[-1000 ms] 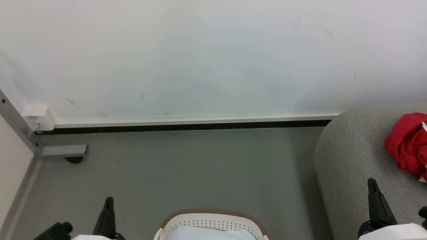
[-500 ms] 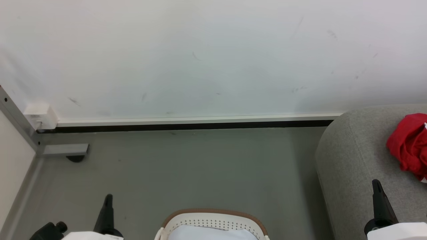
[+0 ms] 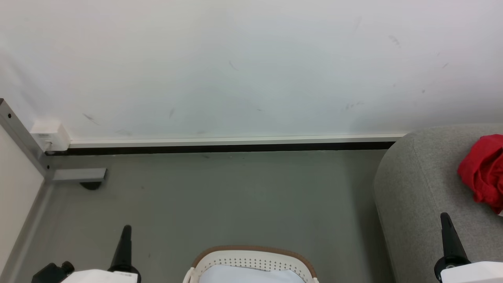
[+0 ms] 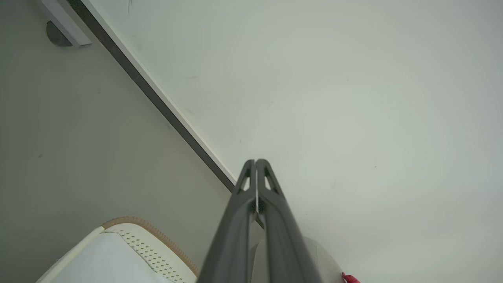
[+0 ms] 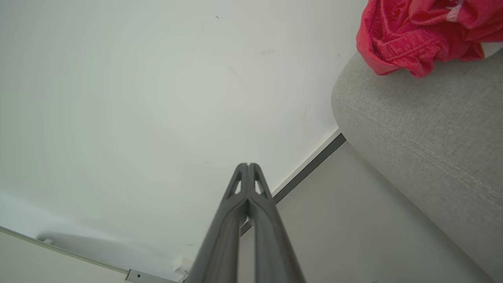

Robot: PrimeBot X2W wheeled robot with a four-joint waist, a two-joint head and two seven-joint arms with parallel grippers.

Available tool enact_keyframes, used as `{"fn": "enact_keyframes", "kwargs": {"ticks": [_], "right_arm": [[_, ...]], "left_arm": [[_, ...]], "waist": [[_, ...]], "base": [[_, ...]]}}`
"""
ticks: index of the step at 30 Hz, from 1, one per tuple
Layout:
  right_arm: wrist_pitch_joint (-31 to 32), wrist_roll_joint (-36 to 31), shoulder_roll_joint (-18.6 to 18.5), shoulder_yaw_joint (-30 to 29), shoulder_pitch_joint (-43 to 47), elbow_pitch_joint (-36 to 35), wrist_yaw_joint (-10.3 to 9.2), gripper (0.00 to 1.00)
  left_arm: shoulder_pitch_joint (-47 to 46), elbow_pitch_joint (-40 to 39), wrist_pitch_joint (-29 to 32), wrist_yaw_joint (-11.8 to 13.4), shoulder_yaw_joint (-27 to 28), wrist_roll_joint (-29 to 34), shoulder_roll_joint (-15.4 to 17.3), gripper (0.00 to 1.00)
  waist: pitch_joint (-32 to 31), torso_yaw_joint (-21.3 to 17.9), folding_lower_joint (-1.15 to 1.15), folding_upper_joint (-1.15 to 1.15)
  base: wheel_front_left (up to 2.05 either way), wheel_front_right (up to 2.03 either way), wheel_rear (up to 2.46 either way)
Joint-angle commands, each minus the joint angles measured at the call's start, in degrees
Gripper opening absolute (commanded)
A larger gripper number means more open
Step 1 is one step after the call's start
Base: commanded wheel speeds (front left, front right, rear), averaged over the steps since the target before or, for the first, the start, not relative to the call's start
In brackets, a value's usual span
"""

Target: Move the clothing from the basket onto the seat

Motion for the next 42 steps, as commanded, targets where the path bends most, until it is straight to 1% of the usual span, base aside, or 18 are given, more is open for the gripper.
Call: {"fn": "enact_keyframes", "kwargs": {"ticks": [1,14,42], "right_arm": [[0.4,1.7,-0.3,-0.4,-1.6,-0.7,-0.06,0.00],[2.4,8.8,0.1,-1.5,-1.7,-0.6,-0.07,0.00],[6.0,20.9,0.9,-3.3,-2.0,-0.5,-0.09,0.00]], "left_arm": [[-1.1,-0.9,0.4,-0.3,0.3,-1.7,0.4,0.00],[-1.6,-1.1,2.5,-0.6,0.8,-9.6,0.4,0.00],[-2.3,-1.4,6.1,-1.1,1.8,-23.2,0.4,0.00]], "waist": [[0.0,0.0,0.00,0.00],[0.1,0.4,0.00,0.00],[0.3,1.1,0.00,0.00]], "base": [[0.00,0.00,0.00],[0.00,0.00,0.00],[0.00,0.00,0.00]]}}
